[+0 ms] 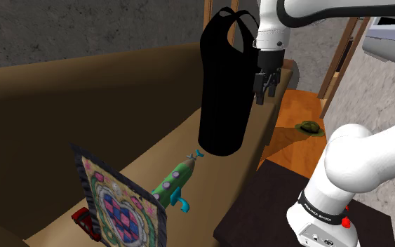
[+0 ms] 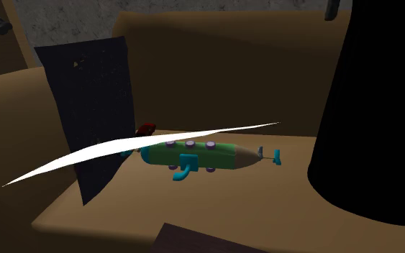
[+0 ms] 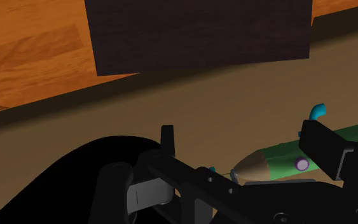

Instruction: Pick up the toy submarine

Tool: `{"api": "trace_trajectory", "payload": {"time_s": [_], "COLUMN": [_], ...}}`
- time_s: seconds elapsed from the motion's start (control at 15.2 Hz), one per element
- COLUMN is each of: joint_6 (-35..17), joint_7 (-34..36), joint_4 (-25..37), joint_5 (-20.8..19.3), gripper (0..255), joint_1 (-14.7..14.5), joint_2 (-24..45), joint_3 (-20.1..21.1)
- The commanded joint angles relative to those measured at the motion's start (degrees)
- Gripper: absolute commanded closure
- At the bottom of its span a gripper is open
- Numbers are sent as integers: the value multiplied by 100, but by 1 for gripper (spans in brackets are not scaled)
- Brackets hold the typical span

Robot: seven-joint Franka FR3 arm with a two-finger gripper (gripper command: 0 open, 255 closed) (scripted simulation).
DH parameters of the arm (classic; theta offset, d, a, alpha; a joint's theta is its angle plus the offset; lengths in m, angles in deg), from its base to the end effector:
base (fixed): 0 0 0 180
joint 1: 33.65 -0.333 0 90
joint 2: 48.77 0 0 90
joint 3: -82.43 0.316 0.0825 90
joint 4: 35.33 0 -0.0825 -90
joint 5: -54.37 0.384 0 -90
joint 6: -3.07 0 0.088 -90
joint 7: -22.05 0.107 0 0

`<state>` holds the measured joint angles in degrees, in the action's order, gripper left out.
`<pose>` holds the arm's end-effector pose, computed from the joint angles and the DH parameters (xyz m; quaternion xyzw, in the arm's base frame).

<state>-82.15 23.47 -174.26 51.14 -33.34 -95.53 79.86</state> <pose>0.2870 -0.0242 0.5603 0.9976 -0.0300 -0.0609 0.0115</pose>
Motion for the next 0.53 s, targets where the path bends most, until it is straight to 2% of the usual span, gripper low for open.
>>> {"api": "trace_trajectory", "payload": {"time_s": [0.0,0.46], "joint_6": [0,-1278], "joint_7": [0,452], "joint_4": [0,-701], "joint_5": [0,378], "gripper": [0,0], "joint_1": [0,-328], "joint_2": [0,459], "joint_3": [0,539]}}
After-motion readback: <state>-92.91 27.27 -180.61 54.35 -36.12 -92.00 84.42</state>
